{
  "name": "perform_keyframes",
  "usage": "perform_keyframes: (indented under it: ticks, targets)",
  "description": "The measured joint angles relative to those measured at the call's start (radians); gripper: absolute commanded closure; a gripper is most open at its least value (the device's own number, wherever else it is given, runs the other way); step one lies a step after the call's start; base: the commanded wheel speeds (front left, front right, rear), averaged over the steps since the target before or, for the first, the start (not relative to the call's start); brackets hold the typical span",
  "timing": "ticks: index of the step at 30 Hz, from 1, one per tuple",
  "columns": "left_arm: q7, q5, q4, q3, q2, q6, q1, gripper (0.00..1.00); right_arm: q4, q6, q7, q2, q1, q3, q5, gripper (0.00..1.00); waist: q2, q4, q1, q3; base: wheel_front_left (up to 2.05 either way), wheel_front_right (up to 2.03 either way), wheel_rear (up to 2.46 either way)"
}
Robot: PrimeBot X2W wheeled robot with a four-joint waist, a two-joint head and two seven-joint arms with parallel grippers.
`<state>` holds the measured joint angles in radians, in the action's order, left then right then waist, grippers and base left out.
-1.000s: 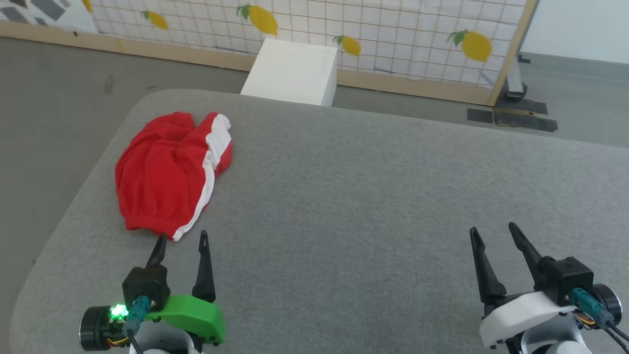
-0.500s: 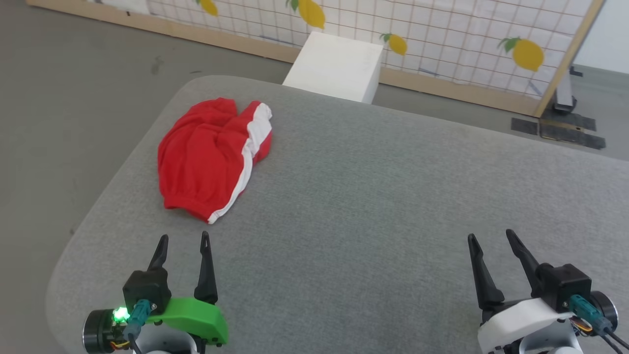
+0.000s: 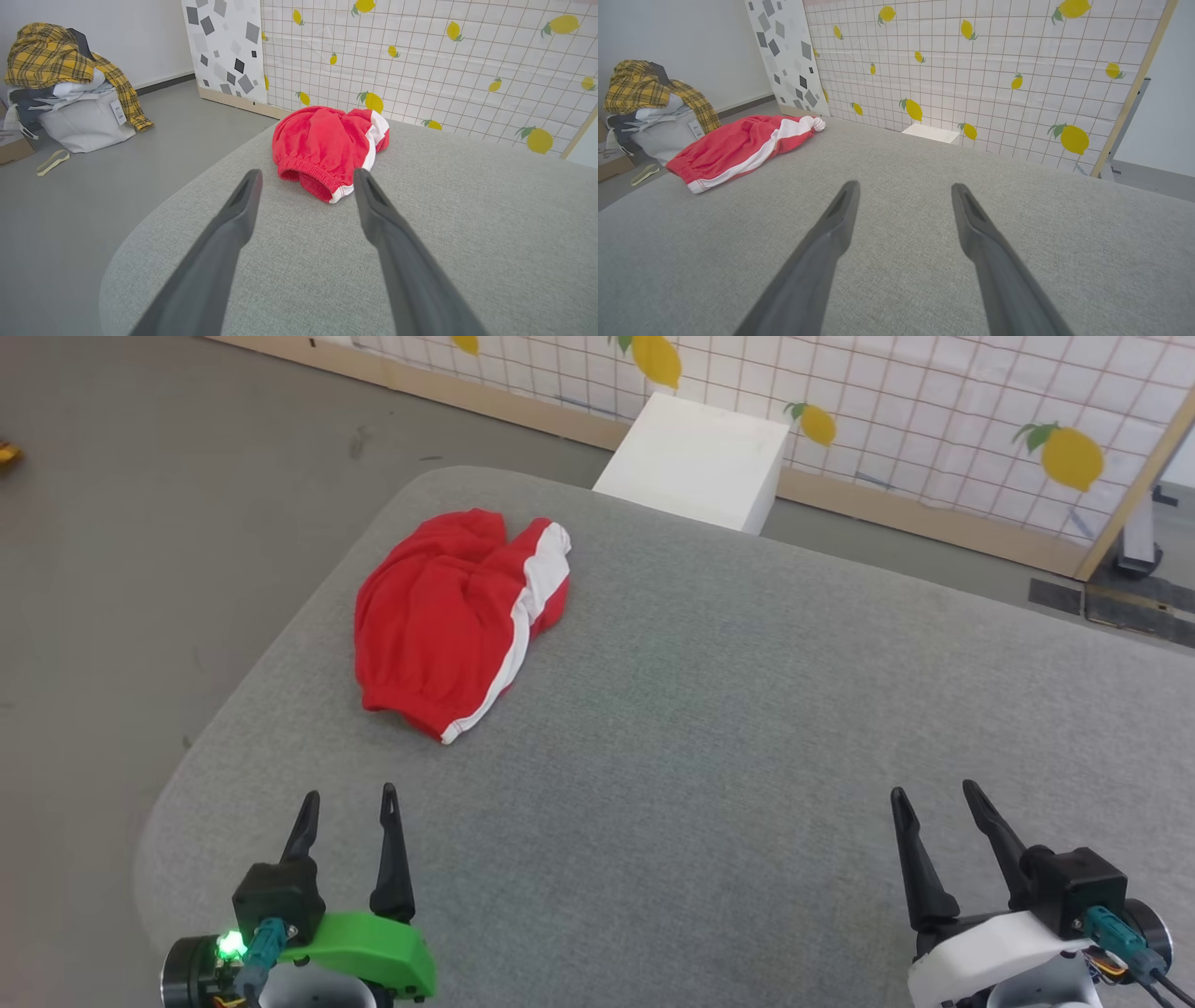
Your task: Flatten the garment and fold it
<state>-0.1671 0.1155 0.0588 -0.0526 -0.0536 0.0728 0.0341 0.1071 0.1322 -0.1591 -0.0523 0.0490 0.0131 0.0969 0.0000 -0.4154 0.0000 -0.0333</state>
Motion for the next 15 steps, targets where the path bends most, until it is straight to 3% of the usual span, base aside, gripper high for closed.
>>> perform_keyframes:
  ticks: [10,15]
  targets:
    - [-0.021,0.030,0.010,0.004,0.000,0.007,-0.005,0.00,-0.002,0.000,-0.001,0.000,0.010,-0.007,0.000,0.00,0.0000,-0.031,0.0000,-0.018,0.00,0.00,0.00]
    - [-0.031,0.044,0.039,0.015,-0.003,-0.020,-0.063,0.00,-0.012,0.000,-0.001,0.001,0.011,-0.003,0.000,0.00,0.0000,-0.042,0.0000,-0.035,0.00,0.00,0.00]
